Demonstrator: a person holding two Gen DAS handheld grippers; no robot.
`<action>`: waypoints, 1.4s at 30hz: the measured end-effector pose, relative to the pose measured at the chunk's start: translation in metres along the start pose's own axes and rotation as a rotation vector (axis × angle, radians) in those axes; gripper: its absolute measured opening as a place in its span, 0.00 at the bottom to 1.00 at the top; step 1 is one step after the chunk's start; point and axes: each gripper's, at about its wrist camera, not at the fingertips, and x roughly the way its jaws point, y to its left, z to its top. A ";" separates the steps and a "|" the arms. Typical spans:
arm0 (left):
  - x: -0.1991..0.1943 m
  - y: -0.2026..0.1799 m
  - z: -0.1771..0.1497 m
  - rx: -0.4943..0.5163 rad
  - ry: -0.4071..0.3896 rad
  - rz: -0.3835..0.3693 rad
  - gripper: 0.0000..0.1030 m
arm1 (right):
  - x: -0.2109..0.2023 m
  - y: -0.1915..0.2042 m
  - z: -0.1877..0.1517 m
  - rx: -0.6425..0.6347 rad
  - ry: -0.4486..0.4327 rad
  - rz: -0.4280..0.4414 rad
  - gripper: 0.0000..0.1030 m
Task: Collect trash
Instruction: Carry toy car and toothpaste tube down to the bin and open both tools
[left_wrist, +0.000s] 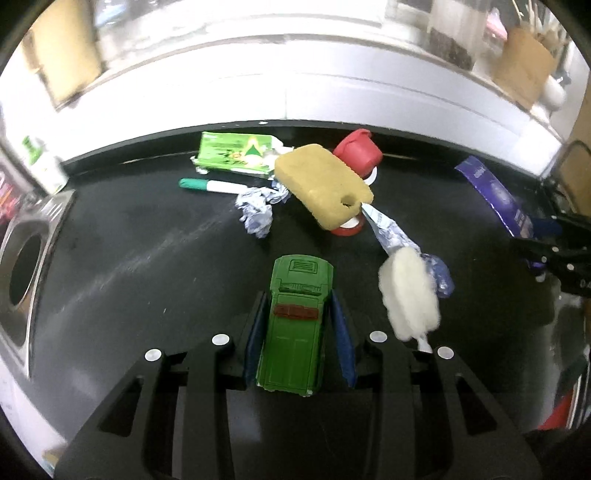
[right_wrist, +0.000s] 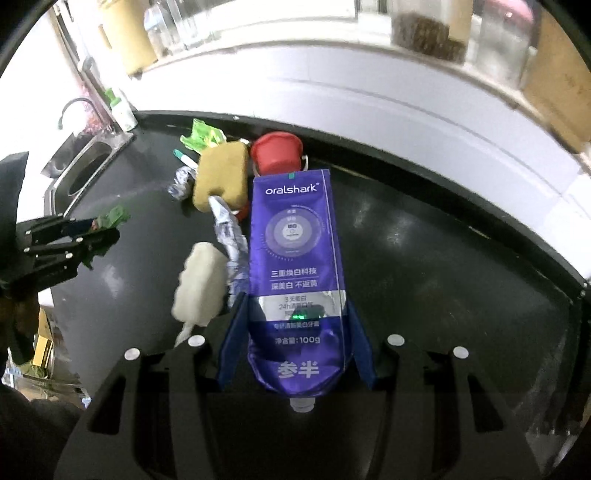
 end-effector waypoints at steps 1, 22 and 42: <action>-0.007 0.000 -0.003 -0.002 -0.001 0.008 0.33 | -0.006 0.002 -0.001 0.001 -0.009 -0.004 0.49; -0.088 0.009 -0.044 -0.062 -0.076 0.079 0.33 | -0.054 0.040 -0.015 -0.064 -0.054 -0.015 0.49; -0.179 0.184 -0.177 -0.466 -0.083 0.351 0.33 | -0.022 0.303 0.026 -0.468 -0.033 0.290 0.49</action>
